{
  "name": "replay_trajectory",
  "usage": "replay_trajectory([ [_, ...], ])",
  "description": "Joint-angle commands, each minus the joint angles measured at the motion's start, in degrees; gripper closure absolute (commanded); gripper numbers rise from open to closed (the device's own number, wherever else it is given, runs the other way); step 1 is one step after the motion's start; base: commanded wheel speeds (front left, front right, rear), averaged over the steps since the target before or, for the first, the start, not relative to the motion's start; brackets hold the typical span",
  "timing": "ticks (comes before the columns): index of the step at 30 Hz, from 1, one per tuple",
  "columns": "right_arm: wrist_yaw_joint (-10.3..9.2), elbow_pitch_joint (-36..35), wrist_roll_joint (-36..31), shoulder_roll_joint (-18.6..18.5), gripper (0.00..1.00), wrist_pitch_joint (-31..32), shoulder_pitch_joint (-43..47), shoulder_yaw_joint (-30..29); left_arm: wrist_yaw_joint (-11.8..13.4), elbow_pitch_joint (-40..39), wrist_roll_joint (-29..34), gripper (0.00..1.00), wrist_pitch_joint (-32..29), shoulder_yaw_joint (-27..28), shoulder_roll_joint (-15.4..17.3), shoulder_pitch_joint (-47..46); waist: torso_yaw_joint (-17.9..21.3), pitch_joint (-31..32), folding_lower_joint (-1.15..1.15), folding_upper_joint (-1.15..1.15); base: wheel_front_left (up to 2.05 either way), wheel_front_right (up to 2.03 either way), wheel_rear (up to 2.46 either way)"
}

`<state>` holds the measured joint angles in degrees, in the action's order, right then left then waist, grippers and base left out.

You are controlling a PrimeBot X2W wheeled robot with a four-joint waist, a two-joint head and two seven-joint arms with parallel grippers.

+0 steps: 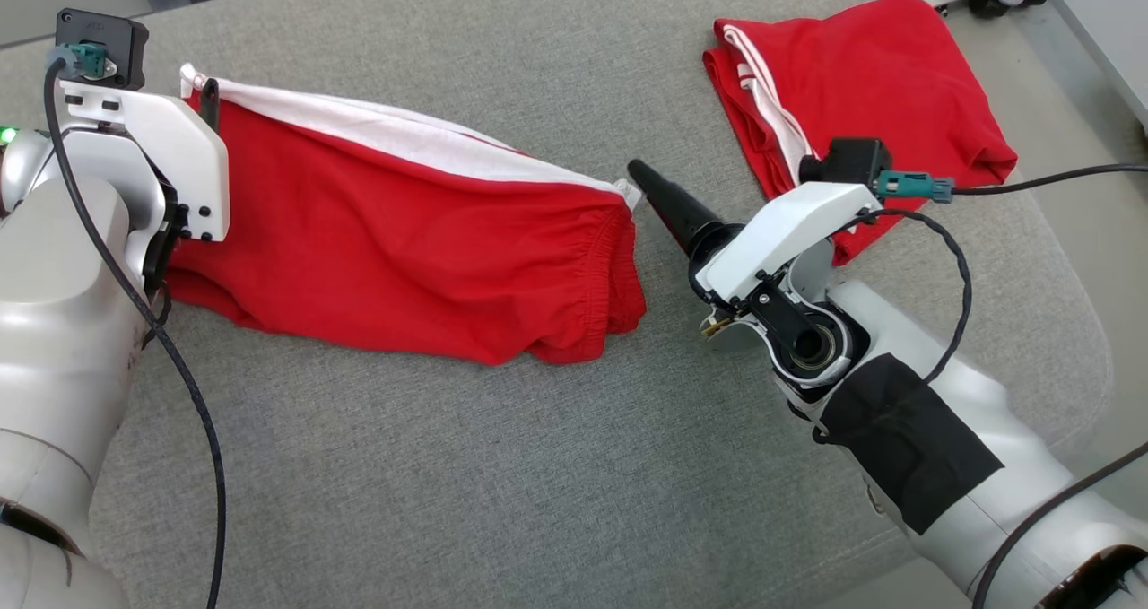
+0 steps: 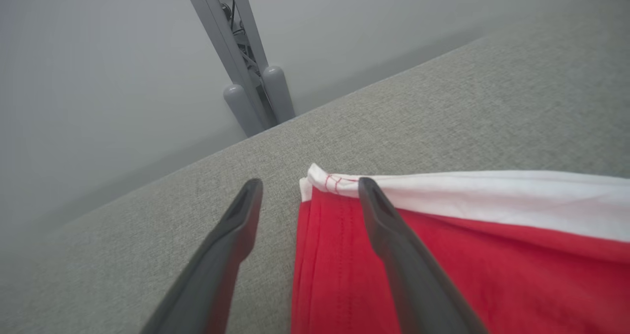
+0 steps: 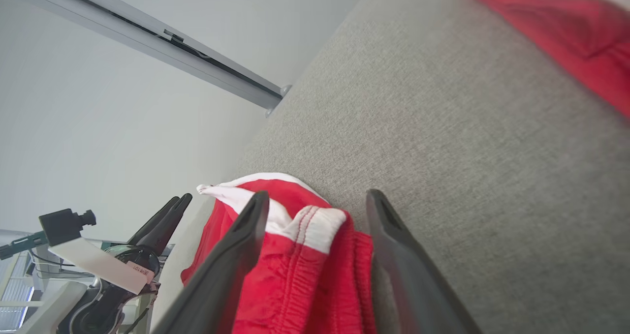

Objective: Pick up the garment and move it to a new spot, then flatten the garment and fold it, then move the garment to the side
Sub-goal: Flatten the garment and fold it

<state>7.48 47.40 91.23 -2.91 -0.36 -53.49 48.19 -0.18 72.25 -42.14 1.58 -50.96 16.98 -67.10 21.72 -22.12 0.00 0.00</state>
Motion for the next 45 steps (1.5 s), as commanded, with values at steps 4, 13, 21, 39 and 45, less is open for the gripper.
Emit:
replay_trajectory([
  [4,0.03,1.2,-3.2,-0.9,0.0,-4.0,-1.5,0.7,0.6,0.4,-0.7,0.0,1.0,0.4,-0.2,1.0,0.0,1.2,0.0,0.0,0.0,0.0,0.0],
  [13,0.03,-0.2,-14.6,-5.1,0.0,-14.4,-1.6,4.6,1.2,0.3,-1.7,0.0,9.1,1.5,-0.8,2.1,-2.3,5.9,0.0,0.0,0.0,0.0,0.0],
  [21,0.03,-5.6,-35.8,-10.0,0.0,-14.9,3.9,-9.2,3.2,-11.5,2.3,0.0,13.6,3.7,0.6,4.6,-7.5,11.2,0.0,0.0,0.0,0.0,0.0],
  [39,0.02,-27.4,-70.6,-4.2,0.0,-14.9,34.6,-36.4,11.7,-58.1,23.5,0.0,13.5,28.9,-0.6,45.9,-18.6,20.6,0.0,0.0,0.0,0.0,0.0],
  [45,0.02,-29.1,-73.6,-2.1,0.0,-14.9,40.9,-39.7,10.8,-62.5,28.1,0.0,13.5,36.0,-5.7,56.2,-19.9,21.7,0.0,0.0,0.0,0.0,0.0],
])
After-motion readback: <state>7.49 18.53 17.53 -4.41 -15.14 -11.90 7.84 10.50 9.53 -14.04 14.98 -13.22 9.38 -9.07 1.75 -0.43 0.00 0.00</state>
